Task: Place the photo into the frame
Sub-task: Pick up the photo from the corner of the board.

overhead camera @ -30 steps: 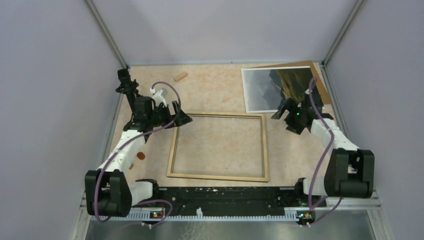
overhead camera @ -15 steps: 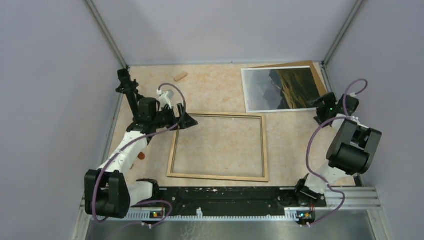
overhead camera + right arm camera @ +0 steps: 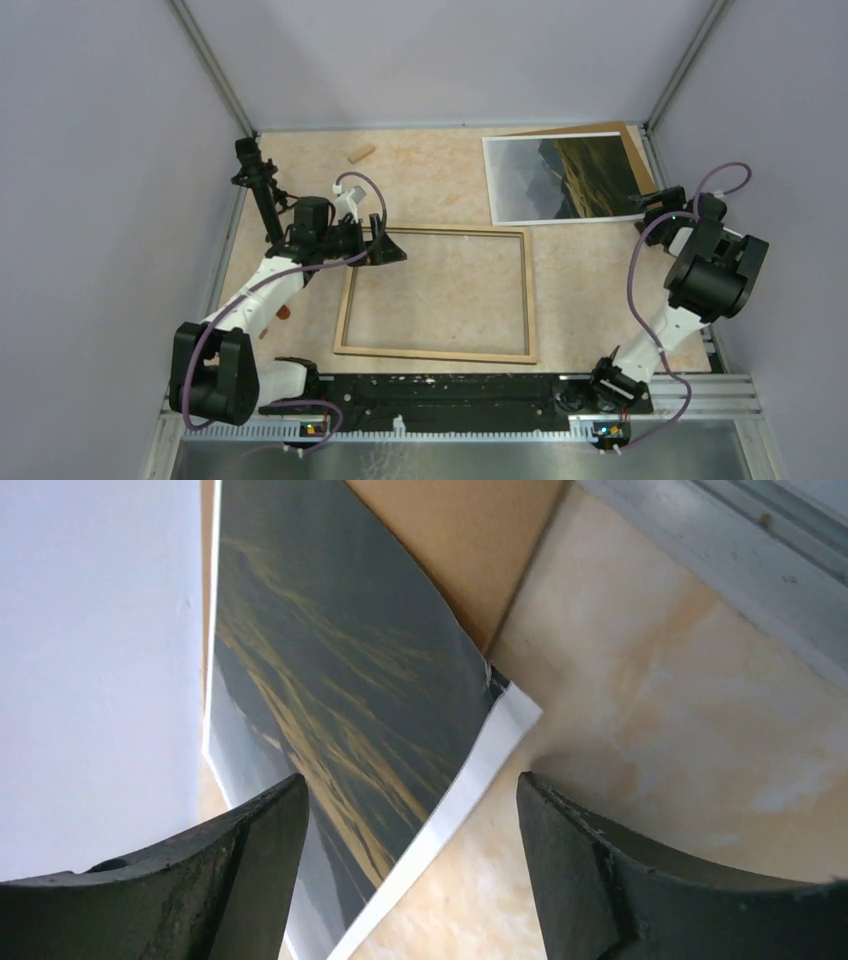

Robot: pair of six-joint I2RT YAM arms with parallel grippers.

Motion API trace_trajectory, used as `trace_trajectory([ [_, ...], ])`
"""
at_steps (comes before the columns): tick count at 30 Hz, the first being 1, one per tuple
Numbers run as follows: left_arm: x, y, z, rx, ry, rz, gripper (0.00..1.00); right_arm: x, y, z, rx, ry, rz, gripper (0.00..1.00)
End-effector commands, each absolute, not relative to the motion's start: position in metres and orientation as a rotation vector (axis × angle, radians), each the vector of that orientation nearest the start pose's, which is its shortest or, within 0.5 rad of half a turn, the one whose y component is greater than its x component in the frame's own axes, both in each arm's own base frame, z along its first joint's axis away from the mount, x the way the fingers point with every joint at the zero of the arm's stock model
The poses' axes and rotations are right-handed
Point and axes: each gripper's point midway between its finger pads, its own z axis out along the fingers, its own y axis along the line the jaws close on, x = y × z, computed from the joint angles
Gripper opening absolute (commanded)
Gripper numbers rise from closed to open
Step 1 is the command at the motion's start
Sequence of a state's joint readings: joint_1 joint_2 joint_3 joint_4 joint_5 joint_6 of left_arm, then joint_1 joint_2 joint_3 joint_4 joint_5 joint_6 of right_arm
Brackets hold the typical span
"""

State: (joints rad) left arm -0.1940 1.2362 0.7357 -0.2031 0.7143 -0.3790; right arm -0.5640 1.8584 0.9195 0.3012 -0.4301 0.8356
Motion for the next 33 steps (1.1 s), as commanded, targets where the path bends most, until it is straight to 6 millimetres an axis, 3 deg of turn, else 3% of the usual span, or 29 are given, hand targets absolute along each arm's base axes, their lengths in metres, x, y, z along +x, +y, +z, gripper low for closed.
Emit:
trace_trajectory([
  [1,0.280,-0.185,0.158,0.238,2.238,-1.109,0.98,0.462,-0.165,0.074,1.165,1.709,0.703,0.74],
  [3,0.281,-0.184,0.158,0.235,2.242,-1.101,0.98,0.466,-0.167,0.074,1.169,1.693,0.714,0.72],
  [10,0.282,-0.183,0.155,0.226,2.252,-1.087,0.98,0.471,-0.164,0.100,1.138,1.601,0.782,0.41],
  [13,0.283,-0.183,0.155,0.225,2.252,-1.092,0.98,0.473,-0.164,0.114,1.103,1.576,0.786,0.33],
  [25,0.284,-0.180,0.153,0.216,2.255,-1.072,0.98,0.521,-0.145,0.088,1.064,1.608,0.819,0.36],
  [29,0.285,-0.178,0.153,0.211,2.254,-1.065,0.98,0.531,-0.144,0.073,1.098,1.630,0.735,0.36],
  [33,0.286,-0.176,0.152,0.205,2.258,-1.053,0.98,0.537,-0.142,0.077,1.060,1.633,0.669,0.28],
])
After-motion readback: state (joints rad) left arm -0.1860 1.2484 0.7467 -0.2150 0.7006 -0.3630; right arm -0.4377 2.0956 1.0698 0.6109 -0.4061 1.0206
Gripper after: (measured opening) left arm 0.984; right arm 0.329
